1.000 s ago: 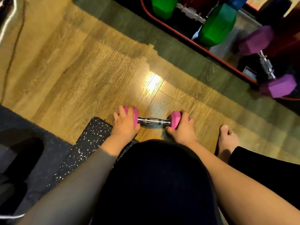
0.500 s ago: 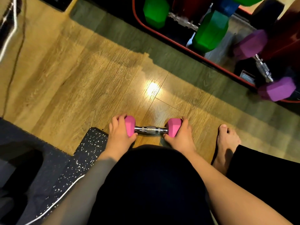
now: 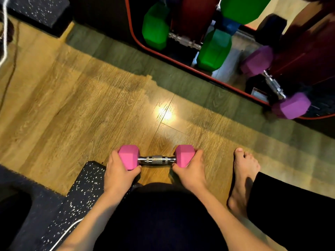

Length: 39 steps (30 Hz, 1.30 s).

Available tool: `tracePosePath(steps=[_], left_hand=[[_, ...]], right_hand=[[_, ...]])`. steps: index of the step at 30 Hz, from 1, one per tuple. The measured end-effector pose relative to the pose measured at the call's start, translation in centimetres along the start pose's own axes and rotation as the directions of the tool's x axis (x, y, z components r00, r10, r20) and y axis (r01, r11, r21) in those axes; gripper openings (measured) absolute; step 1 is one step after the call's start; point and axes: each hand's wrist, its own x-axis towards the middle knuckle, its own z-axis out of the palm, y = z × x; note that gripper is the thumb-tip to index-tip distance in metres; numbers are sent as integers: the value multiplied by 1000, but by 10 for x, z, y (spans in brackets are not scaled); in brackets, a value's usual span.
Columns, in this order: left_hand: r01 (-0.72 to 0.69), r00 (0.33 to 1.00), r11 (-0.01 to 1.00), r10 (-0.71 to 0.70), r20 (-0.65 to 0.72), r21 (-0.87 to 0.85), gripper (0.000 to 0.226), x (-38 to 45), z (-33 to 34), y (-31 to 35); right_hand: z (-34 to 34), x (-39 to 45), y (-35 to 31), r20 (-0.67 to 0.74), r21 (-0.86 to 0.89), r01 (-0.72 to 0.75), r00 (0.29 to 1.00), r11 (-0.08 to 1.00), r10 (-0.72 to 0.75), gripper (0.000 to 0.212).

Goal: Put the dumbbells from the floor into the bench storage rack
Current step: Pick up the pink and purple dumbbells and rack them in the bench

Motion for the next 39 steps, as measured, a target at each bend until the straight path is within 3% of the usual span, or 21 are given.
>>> tracePosePath(steps=[6,10,15,19,23,29,33,36,39], left_hand=[[-118,993,992,118,16,34,77,6,6,32],[-266,963,964,266,44,-13,80,12,18,82],[-403,912,906,410,30,-126,89,11,26,177],[-511,857,843,514,-31,-168,94,10,29,264],[-630,772,754,633,-53,-185,92,8,28,343],[-692,715,680,692,-98,-243,87,7,42,431],[-673,738,716,667,-102,-186,85,14,55,466],[-586,810,807,579,-94,-79,90,14,60,482],[-568,822,815,555,-131,-114,75,11,59,498]], right_hand=[[-16,-1,22,-90,167,-107,988,980,124,72],[-56,1,29,-255,265,-115,949,957,185,76],[-139,11,19,-511,295,-19,842,955,175,91],[-200,29,13,-594,428,125,785,895,174,91],[-261,41,3,-728,408,254,670,877,145,87],[-333,67,-6,-802,382,316,580,869,142,86],[-364,90,-9,-826,341,308,550,888,126,85],[-380,104,-10,-808,352,305,577,885,122,83],[-390,117,-16,-796,354,334,598,873,94,78]])
